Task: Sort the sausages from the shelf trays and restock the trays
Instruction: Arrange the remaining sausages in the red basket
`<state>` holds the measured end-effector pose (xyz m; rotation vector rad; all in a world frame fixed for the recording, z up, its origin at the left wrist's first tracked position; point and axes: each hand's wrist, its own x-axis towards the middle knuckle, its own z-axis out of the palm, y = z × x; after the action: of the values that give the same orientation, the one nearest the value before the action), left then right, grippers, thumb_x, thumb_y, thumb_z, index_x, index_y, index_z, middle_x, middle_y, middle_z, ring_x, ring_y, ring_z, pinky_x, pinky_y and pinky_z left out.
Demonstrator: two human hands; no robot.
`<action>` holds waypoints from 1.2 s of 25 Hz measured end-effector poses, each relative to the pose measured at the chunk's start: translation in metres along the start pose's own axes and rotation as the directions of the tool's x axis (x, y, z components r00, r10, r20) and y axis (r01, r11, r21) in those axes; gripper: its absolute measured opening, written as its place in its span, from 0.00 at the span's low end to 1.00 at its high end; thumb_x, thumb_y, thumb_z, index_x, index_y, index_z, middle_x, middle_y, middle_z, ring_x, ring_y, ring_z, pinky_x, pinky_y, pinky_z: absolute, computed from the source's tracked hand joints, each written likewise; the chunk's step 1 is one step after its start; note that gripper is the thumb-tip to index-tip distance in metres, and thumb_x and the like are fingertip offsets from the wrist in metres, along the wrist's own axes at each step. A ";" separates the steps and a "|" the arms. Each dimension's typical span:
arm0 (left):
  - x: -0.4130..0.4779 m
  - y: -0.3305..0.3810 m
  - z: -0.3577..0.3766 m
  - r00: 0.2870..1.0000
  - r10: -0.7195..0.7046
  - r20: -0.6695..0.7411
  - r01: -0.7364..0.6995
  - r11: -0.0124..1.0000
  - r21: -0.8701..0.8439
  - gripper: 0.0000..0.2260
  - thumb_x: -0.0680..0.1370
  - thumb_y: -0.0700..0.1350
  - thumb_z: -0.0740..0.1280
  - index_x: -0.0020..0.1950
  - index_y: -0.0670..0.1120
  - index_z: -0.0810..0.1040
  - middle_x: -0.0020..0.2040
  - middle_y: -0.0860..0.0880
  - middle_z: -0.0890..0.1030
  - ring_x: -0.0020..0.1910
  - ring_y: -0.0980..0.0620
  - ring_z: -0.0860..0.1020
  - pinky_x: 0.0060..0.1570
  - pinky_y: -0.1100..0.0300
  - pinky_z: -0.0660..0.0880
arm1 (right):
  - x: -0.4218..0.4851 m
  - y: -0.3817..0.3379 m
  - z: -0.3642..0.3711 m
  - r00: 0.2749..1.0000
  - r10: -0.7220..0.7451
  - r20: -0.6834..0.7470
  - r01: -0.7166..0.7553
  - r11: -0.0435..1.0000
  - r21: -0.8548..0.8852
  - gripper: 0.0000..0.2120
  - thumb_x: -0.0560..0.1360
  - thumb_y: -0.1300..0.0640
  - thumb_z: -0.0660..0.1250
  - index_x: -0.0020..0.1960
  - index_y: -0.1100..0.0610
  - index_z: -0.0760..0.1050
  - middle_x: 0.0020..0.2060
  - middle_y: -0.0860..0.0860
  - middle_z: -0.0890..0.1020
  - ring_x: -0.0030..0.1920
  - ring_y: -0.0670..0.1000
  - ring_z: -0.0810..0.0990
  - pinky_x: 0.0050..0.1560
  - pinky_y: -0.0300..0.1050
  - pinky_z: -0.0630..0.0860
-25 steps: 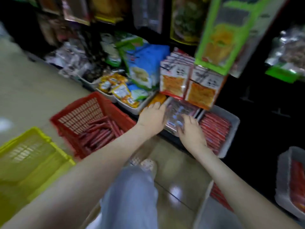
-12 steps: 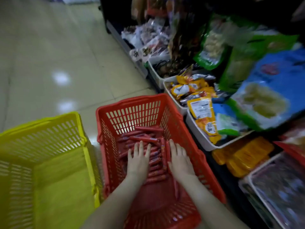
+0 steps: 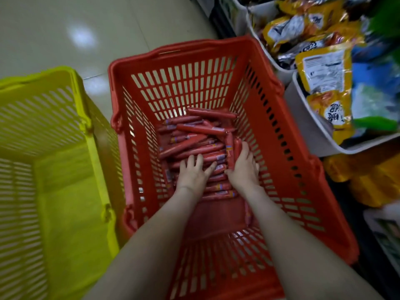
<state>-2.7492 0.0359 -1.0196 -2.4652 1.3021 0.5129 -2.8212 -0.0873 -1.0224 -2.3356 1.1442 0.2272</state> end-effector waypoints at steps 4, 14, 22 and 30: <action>-0.001 0.000 0.001 0.997 0.049 -0.053 -0.048 0.998 0.029 0.27 0.82 0.47 0.54 0.76 0.62 0.44 0.66 0.38 0.64 0.62 0.40 0.65 0.60 0.48 0.64 | 0.002 0.000 0.006 0.997 0.035 0.064 -0.037 0.999 0.032 0.35 0.68 0.56 0.71 0.68 0.58 0.56 0.59 0.54 0.78 0.63 0.55 0.74 0.65 0.47 0.57; -0.009 0.011 -0.003 0.999 -0.014 -0.032 0.009 0.988 -0.156 0.33 0.81 0.38 0.53 0.76 0.60 0.38 0.61 0.40 0.67 0.59 0.39 0.71 0.55 0.48 0.72 | -0.004 -0.012 -0.010 0.991 0.113 0.071 -0.128 0.957 0.259 0.26 0.68 0.59 0.72 0.62 0.59 0.65 0.52 0.52 0.78 0.57 0.55 0.75 0.60 0.42 0.66; -0.077 0.017 -0.157 0.941 -0.328 -0.087 -0.026 0.187 -0.982 0.19 0.71 0.42 0.72 0.60 0.45 0.73 0.49 0.51 0.79 0.45 0.55 0.78 0.40 0.73 0.70 | -0.091 -0.049 -0.168 0.997 0.020 0.072 -0.074 0.447 0.891 0.16 0.67 0.71 0.72 0.52 0.61 0.76 0.47 0.57 0.83 0.47 0.56 0.82 0.52 0.51 0.79; -0.273 0.147 -0.342 0.907 0.346 -0.242 -0.120 -0.337 -0.934 0.09 0.77 0.32 0.63 0.53 0.41 0.79 0.45 0.44 0.84 0.44 0.46 0.82 0.51 0.51 0.78 | -0.350 0.030 -0.383 0.989 0.006 -0.150 0.146 0.199 0.969 0.12 0.67 0.68 0.68 0.51 0.64 0.78 0.41 0.56 0.85 0.41 0.52 0.84 0.44 0.46 0.81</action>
<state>-2.9567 0.0090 -0.6088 -2.7934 1.5563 3.0538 -3.0939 -0.0627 -0.5805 -1.1581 0.7852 -0.5869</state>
